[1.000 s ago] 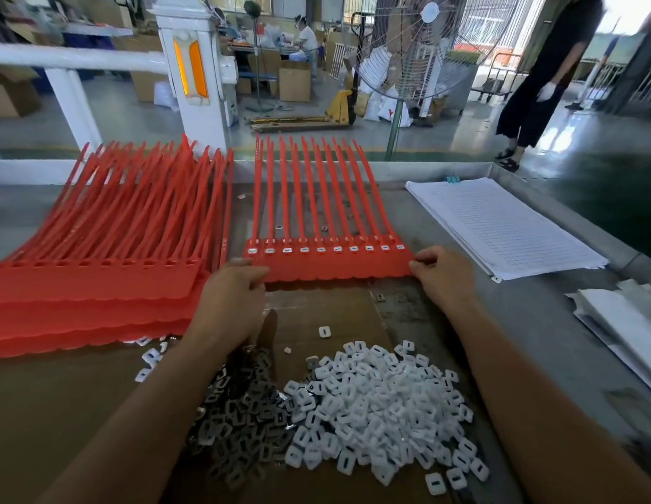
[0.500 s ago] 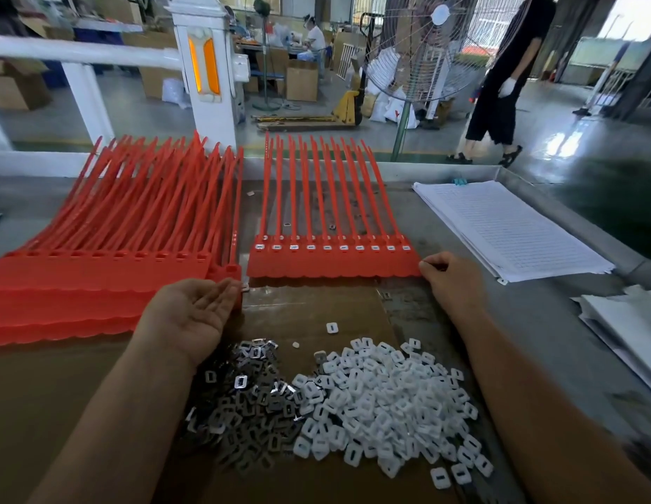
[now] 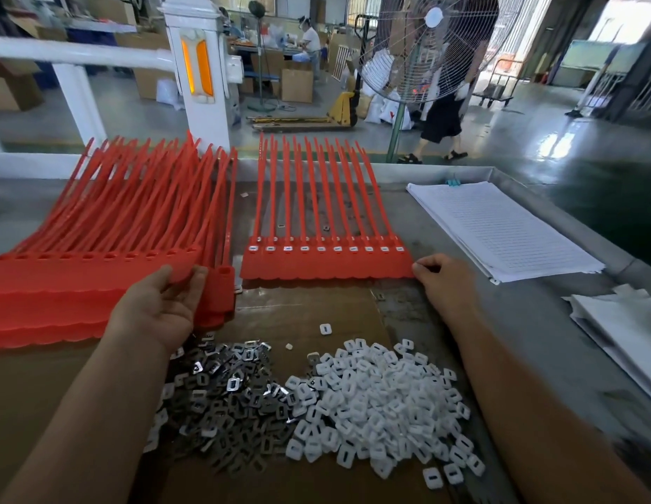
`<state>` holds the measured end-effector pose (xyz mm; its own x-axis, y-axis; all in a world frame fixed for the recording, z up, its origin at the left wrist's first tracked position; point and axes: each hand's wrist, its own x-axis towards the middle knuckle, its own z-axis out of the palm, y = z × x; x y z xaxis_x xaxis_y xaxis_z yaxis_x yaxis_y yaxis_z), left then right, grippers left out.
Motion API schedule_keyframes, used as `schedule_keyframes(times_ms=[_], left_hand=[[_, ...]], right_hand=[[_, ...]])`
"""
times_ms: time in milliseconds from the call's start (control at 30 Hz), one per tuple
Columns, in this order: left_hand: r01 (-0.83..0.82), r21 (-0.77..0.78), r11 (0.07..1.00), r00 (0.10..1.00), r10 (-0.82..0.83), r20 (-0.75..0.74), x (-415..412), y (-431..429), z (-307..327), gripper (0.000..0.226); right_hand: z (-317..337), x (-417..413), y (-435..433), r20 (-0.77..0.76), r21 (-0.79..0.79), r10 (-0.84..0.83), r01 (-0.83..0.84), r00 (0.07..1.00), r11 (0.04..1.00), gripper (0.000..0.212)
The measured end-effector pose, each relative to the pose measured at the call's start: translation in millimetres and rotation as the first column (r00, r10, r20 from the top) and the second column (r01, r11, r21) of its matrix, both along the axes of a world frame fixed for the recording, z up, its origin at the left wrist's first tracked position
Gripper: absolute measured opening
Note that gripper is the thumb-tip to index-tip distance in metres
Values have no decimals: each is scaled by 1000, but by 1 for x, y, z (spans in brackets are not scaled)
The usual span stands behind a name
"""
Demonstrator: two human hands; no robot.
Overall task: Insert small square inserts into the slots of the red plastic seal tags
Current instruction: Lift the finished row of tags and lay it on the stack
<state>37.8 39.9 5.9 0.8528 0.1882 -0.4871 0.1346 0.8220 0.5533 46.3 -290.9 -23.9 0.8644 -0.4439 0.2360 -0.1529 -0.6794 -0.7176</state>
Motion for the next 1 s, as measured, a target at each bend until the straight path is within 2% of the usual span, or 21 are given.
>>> schedule_keyframes(times_ms=[67, 167, 333, 467, 567, 667, 767, 833, 933, 1000], left_hand=[[27, 6, 1000, 1000, -27, 8, 3, 3, -2, 21], [0, 48, 999, 997, -3, 76, 3, 4, -2, 6], [-94, 235, 967, 945, 13, 326, -3, 5, 2, 12], [-103, 353, 930, 902, -62, 427, -8, -3, 1, 22], [-34, 453, 891, 889, -179, 421, -14, -15, -2, 18], [58, 523, 850, 863, -306, 401, -21, -31, -6, 18], [147, 516, 844, 837, -384, 389, -31, -49, -5, 10], [179, 523, 833, 820, -420, 388, -37, -57, -5, 9], [247, 619, 746, 777, -534, 333, -45, -64, -7, 7], [277, 626, 729, 777, -554, 300, -47, -65, -8, 16]], right_hand=[[0, 0, 0, -1, 1, 4, -4, 1000, 1000, 17], [0, 1, 0, -3, 15, -5, 6, 1000, 1000, 16], [0, 2, -2, -4, 52, -26, 26, 1000, 998, 13], [5, 0, -1, 76, 83, -28, 22, 997, 996, 4], [14, -2, 9, 149, 101, 34, -50, 988, 994, 4], [28, -9, 30, 148, 102, 215, -231, 965, 968, 6], [38, -25, 62, 70, 165, 446, -452, 892, 877, 7], [42, -35, 83, 12, 198, 553, -544, 833, 815, 18], [44, -43, 107, -29, 254, 635, -609, 772, 752, 46], [40, -44, 115, -21, 298, 600, -567, 800, 768, 42]])
